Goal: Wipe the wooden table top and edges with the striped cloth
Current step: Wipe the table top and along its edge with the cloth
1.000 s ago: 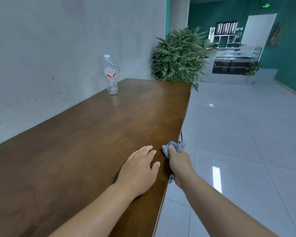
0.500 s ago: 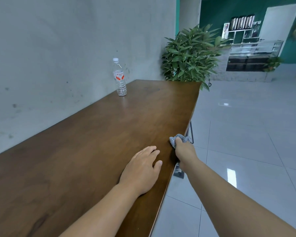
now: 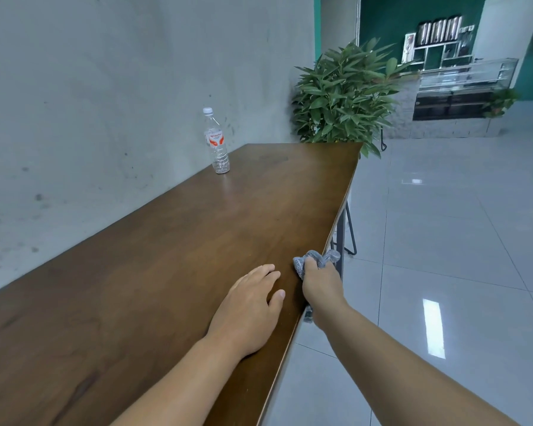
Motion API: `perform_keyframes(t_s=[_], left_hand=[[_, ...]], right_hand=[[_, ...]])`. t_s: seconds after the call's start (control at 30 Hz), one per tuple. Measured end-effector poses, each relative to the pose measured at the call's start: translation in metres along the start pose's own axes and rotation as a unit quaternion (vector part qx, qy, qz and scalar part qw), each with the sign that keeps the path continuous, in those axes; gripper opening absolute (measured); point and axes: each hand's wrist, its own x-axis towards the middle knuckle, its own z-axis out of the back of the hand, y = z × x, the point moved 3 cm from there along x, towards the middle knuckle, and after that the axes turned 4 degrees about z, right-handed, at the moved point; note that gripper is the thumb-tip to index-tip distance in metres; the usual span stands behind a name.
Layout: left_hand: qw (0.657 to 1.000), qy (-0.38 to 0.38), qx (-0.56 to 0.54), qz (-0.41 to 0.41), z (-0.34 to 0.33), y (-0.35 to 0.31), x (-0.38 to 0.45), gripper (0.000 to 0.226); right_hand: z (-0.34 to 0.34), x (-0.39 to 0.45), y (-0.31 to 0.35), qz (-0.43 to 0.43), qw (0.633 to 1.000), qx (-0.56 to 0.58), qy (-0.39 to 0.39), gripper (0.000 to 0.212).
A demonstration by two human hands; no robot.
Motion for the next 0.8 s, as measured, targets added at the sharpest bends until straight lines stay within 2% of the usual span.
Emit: perform_keyframes(t_s=[0.27, 0.6, 0.8], left_hand=[[1.000, 0.009, 0.005, 0.006, 0.003, -0.002, -0.003, 0.048], [1.000, 0.015, 0.008, 0.018, 0.005, 0.003, -0.025, 0.051], [1.000, 0.006, -0.004, 0.014, 0.005, 0.004, -0.024, 0.049]], right_hand=[[0.006, 0.012, 0.014, -0.004, 1.000, 0.008, -0.002, 0.059], [-0.008, -0.025, -0.019, -0.016, 1.000, -0.002, 0.001, 0.058], [-0.001, -0.009, -0.005, -0.012, 1.000, 0.006, 0.009, 0.054]])
